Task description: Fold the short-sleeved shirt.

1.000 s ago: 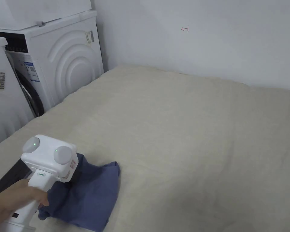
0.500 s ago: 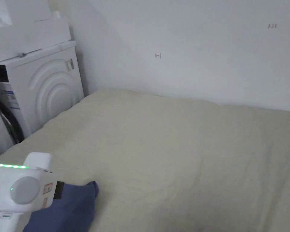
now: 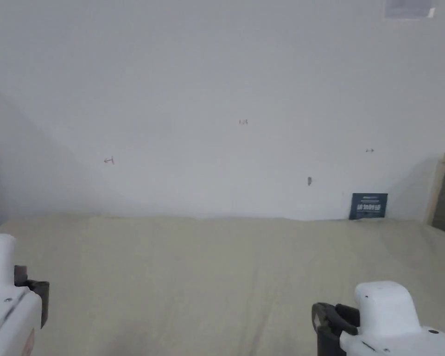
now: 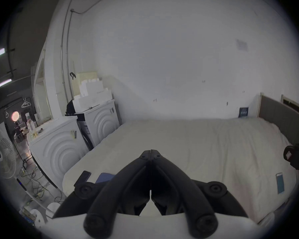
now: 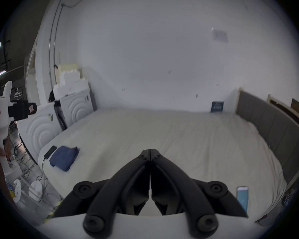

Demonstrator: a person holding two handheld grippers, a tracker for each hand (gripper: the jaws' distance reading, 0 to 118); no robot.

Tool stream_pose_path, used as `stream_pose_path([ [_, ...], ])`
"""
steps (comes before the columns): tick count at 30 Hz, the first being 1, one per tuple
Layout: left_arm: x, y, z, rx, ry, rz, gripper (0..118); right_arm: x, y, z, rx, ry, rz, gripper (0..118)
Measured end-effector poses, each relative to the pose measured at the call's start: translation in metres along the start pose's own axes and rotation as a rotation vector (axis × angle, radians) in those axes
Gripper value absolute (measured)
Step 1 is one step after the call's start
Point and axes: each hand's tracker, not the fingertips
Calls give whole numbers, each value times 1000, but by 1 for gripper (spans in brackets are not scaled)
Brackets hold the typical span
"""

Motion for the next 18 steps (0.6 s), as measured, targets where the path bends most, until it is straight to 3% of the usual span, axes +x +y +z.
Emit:
stream_pose_path([
  [4,21,15,34,75,-52,23,0,6,17,32,102,-64,32,4],
  [9,45,20,53,93,-35,-24,0,12,21,59,187,-72,-10,4],
  [11,52,9,63,102,-25,-13,0,10,23,65,209,-146,-49,4],
  [13,56,5,66,37,-45,54,0,12,25,68,215,-76,-21,4],
  [16,52,3,72,43,-93,57,0,6,22,73,241,-156,32,4],
  [18,57,3,70,67,-39,47,0,8,21,76,233,-118,11,4],
])
